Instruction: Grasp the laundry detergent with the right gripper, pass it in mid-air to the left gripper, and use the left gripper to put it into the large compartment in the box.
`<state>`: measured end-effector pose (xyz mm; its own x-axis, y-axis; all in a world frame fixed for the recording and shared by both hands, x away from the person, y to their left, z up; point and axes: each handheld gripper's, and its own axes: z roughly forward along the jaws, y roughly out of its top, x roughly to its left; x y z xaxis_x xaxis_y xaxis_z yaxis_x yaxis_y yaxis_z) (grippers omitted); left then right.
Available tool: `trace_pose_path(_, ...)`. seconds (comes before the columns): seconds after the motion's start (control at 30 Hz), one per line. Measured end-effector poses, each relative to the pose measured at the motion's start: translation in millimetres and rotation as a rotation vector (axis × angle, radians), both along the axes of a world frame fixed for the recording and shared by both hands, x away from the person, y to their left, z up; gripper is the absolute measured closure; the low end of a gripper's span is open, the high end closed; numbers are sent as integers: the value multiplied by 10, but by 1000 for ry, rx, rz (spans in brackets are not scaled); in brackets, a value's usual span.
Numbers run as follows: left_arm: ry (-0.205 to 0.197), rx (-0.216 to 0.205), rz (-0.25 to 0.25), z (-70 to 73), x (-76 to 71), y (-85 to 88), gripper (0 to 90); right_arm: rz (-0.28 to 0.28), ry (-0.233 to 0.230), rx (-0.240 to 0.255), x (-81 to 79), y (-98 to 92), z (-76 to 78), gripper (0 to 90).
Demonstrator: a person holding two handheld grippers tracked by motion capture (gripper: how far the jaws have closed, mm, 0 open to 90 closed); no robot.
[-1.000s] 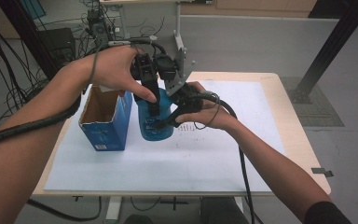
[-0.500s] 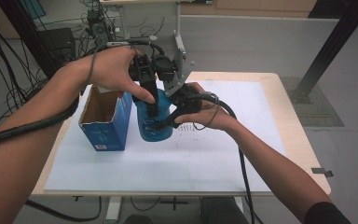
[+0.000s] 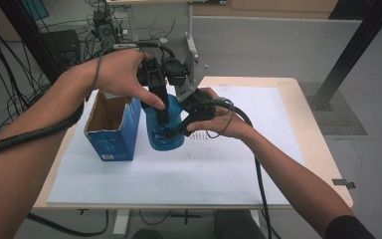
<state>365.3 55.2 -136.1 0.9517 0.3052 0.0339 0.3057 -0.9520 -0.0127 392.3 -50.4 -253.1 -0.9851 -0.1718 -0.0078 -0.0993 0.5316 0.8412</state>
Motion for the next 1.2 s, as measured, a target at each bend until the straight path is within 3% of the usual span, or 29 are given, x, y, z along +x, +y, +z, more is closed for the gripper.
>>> trace_pose_path(0.23, 1, 15, 7, 10, 9, 20, 372, -21, -5, 26, 26, -43, 7, 258)
trace_pose_path(0.47, -6, 13, 36, 20, 32, 49, 372, -72, 12, 7, 51, -181, -26, 143)
trace_pose_path(0.63, -12, 19, 68, 46, 57, 36, 371, -146, 32, -44, 40, -316, -84, 22)
trace_pose_path(0.73, -16, 14, 87, 80, 72, 38, 371, -203, 45, -62, 53, -430, -116, 3)
trace_pose_path(0.87, -20, 0, 123, 130, 81, 29, 371, -261, 21, -107, 63, -593, -140, 2)
trace_pose_path(1.0, -1, 4, 164, 196, 109, 17, 371, -308, -1, -138, 55, -756, -135, 2)
trace_pose_path(1.1, -6, -1, 186, 255, 114, 15, 371, -338, 10, -157, 57, -874, -130, 2)
trace_pose_path(1.2, -9, -4, 214, 326, 130, 38, 371, -355, -15, -192, 29, -1009, -119, 2)
